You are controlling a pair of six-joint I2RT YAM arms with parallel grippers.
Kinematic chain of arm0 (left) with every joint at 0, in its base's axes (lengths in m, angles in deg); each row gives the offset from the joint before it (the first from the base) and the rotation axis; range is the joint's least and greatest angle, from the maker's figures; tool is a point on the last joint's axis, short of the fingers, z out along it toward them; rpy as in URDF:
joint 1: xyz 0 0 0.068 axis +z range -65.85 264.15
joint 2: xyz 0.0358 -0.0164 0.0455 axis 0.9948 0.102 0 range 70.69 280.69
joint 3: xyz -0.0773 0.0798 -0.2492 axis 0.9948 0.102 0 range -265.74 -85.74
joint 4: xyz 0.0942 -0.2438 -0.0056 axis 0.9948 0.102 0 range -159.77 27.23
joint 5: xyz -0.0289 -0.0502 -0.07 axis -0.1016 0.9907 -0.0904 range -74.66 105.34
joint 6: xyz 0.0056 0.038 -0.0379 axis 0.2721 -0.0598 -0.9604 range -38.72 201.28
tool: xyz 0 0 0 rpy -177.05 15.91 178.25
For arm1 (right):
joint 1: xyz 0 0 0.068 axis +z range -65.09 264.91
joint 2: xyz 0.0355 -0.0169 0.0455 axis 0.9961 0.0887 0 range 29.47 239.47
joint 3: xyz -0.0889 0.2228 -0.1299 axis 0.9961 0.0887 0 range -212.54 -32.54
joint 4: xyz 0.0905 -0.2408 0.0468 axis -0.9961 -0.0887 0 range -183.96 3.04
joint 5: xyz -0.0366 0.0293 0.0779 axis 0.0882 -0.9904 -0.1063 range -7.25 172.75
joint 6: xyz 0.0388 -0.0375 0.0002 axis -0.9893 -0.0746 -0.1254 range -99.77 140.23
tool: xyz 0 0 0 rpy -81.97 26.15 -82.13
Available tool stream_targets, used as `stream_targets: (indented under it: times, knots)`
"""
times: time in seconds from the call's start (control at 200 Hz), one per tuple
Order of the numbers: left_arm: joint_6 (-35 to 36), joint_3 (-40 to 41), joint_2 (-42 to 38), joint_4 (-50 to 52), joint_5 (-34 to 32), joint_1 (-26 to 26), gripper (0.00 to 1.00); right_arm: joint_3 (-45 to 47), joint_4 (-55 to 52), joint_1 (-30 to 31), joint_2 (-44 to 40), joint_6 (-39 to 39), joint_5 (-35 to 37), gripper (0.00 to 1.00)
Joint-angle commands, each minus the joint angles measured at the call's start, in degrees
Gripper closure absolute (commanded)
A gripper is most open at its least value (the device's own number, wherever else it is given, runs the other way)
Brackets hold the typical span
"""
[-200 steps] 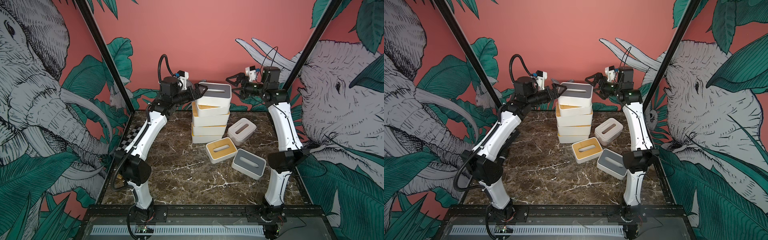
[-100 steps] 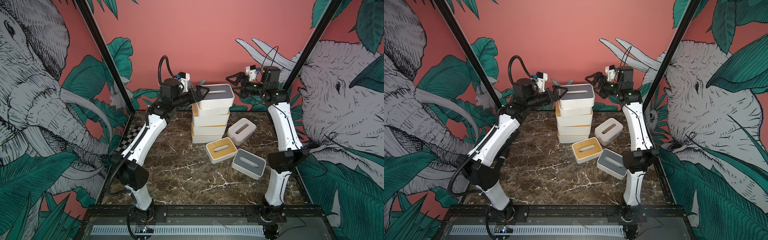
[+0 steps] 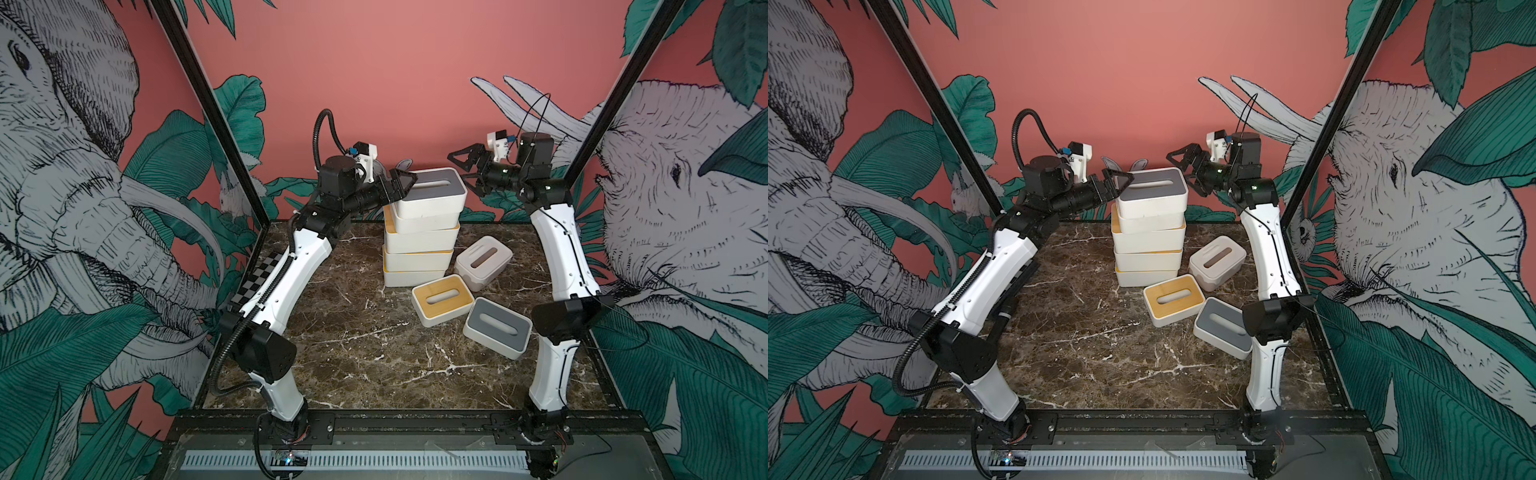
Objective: Stack the tissue boxes
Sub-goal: Place the tissue box at the tissue box.
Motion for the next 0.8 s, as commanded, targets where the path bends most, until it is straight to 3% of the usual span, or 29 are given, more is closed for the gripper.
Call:
stream_targets:
  times: [0.0,0.435,0.795]
  knots:
    - [0.6,-2.6,0.6,-0.6,2.4,-1.3,0.01,-1.7,3.2,2.5,0.0,-1.0,-4.0,0.01]
    - [0.3,-1.9,-1.8,0.9,1.0,0.2,0.01,-1.8,1.3,2.5,-0.3,0.3,-2.7,0.01]
    - [-1.3,17.0,-18.8,-1.1,0.0,4.7,0.01,0.1,-2.8,-0.1,-3.7,3.5,1.3,0.01]
